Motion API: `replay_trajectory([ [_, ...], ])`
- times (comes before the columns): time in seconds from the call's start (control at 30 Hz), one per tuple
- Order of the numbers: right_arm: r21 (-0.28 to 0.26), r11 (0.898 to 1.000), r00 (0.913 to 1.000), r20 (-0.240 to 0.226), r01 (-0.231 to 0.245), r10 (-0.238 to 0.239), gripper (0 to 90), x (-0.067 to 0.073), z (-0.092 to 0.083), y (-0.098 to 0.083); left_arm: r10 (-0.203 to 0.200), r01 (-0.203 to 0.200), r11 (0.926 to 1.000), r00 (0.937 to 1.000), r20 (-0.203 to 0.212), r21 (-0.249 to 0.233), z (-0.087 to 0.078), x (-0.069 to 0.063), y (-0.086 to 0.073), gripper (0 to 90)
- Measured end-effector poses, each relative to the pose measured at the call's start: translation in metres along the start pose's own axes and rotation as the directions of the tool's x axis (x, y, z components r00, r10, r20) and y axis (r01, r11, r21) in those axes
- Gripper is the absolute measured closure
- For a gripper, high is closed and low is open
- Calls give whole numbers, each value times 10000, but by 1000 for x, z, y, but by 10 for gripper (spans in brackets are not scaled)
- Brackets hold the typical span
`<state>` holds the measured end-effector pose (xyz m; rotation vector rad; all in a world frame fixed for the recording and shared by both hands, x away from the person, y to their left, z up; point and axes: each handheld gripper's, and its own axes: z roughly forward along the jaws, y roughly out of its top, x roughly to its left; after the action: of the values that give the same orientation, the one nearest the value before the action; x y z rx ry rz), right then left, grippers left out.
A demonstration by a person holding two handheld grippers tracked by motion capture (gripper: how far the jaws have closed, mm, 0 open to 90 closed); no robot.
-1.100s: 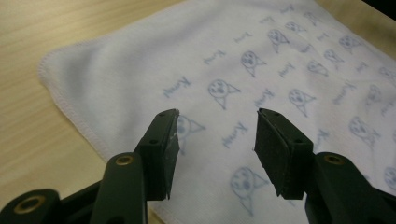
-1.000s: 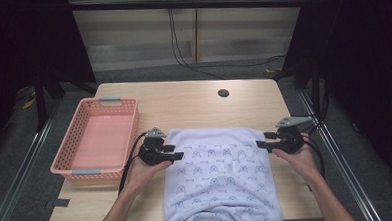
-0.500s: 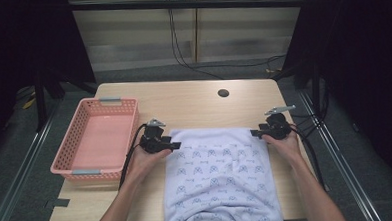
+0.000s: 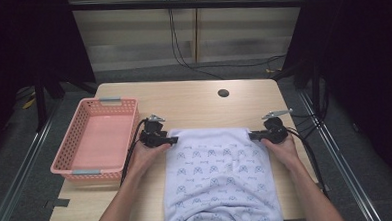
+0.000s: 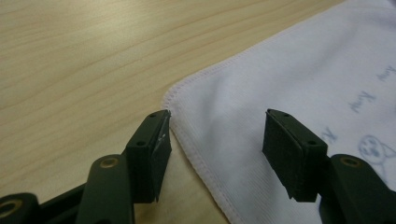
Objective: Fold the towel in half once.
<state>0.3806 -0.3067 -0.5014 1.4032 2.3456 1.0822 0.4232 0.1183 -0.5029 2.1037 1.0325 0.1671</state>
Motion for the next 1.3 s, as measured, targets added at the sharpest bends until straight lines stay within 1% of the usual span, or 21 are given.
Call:
replay_trajectory([
  [0.1, -89, 10000, 9999, -91, -43, 42, 845, 0, -2, 0, 16, -16, 10000, 9999, -108, -32, 3, 2, 3, 461],
  [0.13, -147, 9999, 9999, -138, -20, 17, 845, 0, -2, 0, 125, -125, 9999, 9999, 8, -5, 4, 3, 5, 504],
  [0.2, -249, 9997, 9998, -196, -85, 80, 845, -1, -3, 0, 224, -222, 9997, 9992, 321, -54, 6, 0, 4, 647],
  [0.23, -249, 9997, 9998, -196, -85, 80, 845, -1, -3, 0, 224, -222, 9997, 9992, 321, -54, 6, 0, 4, 695],
  [0.27, -388, 9991, 9992, -365, -168, 154, 846, -3, -4, 1, 285, -284, 9996, 9990, 339, -34, 7, -2, 4, 793],
  [0.33, -493, 9983, 9982, -527, -321, 295, 847, -3, -5, 1, 297, -313, 9993, 9961, 829, 183, 8, -6, 3, 860],
  [0.43, -712, 9959, 9956, -800, -554, 496, 849, -5, -12, 2, -24, 30, 10000, 9920, 1261, -45, 3, -5, 1, 869],
  [0.5, -905, 9939, 9942, -928, -632, 548, 850, -6, -19, 4, -14, 28, 9999, 9922, 1245, -115, 0, -6, 2, 869],
  [0.6, -1330, 9879, 9919, -1087, -793, 650, 850, -8, -34, 8, 134, -26, 9972, 9896, 1435, -747, -23, -12, 13, 869],
  [0.63, -1330, 9879, 9919, -1087, -793, 650, 850, -8, -34, 8, 134, -26, 9972, 9896, 1435, -747, -23, -12, 13, 869],
  [0.67, -1547, 9854, 9930, -1047, -710, 551, 850, -9, -47, 13, 301, -137, 9936, 9889, 1453, -1124, -37, -14, 21, 870],
  [0.73, -1795, 9819, 9936, -1050, -611, 426, 850, -8, -60, 19, 330, -107, 9885, 9887, 1459, -1509, -50, -15, 29, 870],
  [0.77, -1971, 9789, 9941, -1026, -543, 345, 849, -8, -66, 23, 330, -107, 9885, 9887, 1459, -1509, -50, -15, 29, 870],
  [0.83, -2152, 9750, 9941, -1031, -551, 334, 849, -8, -72, 26, 474, -208, 9835, 9883, 1453, -1794, -62, -14, 38, 871],
  [0.87, -2535, 9658, 9938, -1081, -542, 274, 849, -7, -83, 34, 556, -270, 9783, 9893, 1349, -2053, -74, -10, 48, 871],
  [0.93, -2768, 9595, 9930, -1162, -519, 202, 848, -6, -91, 42, 543, -228, 9724, 9900, 1301, -2322, -82, -6, 57, 872],
  [1.0, -2922, 9554, 9927, -1208, -430, 78, 848, -6, -98, 51, 453, -104, 9659, 9905, 1296, -2586, -89, -1, 65, 872],
  [1.03, -2922, 9554, 9927, -1208, -430, 78, 848, -6, -98, 51, 453, -104, 9659, 9905, 1296, -2586, -89, -1, 65, 872],
  [1.2, -3363, 9412, 9947, -1026, -335, -13, 849, -9, -112, 84, 482, -168, 9592, 9934, 1045, -2823, -93, 2, 87, 873],
  [1.23, -3363, 9412, 9947, -1026, -335, -13, 849, -9, -112, 84, 482, -168, 9592, 9934, 1045, -2823, -93, 2, 87, 872],
  [1.3, -3530, 9351, 9968, -799, -299, 17, 850, -13, -118, 101, 474, -162, 9564, 9938, 1002, -2916, -93, 2, 98, 873],
])
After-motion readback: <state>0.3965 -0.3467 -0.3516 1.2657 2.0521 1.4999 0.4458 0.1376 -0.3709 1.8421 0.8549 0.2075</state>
